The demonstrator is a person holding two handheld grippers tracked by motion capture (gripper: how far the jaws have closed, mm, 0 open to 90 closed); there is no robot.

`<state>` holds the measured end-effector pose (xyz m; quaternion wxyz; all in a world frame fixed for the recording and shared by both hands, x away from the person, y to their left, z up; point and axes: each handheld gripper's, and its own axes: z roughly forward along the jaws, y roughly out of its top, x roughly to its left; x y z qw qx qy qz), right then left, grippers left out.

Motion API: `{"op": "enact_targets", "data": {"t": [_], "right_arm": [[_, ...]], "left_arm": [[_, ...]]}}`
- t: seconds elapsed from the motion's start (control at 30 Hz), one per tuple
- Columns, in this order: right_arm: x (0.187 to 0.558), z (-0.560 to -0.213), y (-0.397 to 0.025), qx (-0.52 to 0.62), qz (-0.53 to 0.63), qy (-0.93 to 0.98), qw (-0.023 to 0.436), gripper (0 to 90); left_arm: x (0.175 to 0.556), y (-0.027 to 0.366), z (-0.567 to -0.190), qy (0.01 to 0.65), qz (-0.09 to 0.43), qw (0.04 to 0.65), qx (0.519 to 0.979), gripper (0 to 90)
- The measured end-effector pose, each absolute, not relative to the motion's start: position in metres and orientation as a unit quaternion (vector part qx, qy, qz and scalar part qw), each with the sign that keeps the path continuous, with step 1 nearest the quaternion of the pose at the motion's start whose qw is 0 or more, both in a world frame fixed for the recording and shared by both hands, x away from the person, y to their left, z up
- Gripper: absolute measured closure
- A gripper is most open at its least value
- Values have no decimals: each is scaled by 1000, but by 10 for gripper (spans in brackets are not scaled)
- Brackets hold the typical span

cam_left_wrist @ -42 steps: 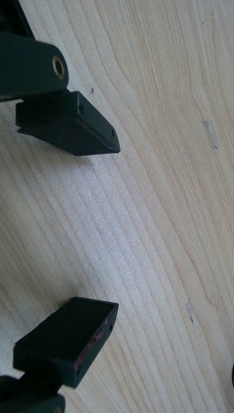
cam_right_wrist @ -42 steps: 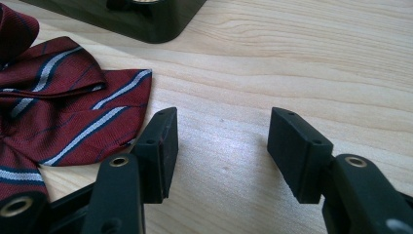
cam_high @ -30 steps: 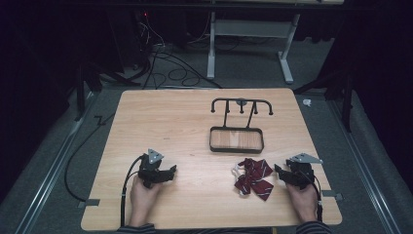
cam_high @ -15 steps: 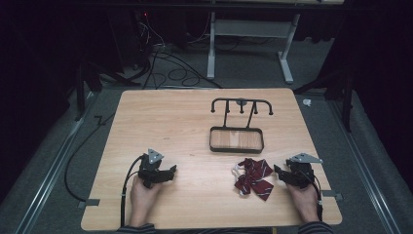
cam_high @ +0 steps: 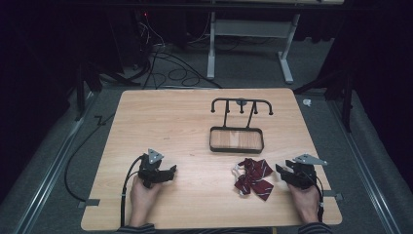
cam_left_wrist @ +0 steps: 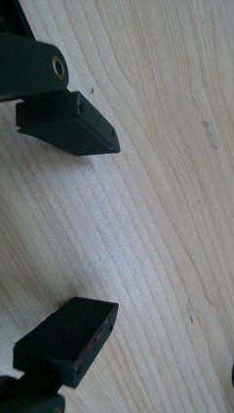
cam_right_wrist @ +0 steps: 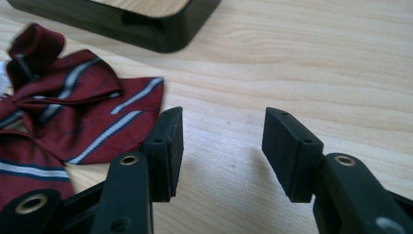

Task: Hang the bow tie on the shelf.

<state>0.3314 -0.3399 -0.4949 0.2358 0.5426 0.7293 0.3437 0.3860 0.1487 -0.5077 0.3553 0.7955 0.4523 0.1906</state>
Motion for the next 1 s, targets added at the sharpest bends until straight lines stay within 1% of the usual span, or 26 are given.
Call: {"op": "enact_targets", "data": {"t": [0.17,0.23,0.37,1.0], "right_arm": [[328,-487,-338,533,362,728,234,532],[327,-483,-336,528,367,730,231,562],[327,-480,-333,521,372,735,223,585],[330,-465,-314,487,395,751,206,591]], "left_arm": [[386,149,-508,452,191,355,796,223],[386,149,-508,452,191,355,796,223],[386,149,-508,452,191,355,796,223],[386,149,-508,452,191,355,796,222]]}}
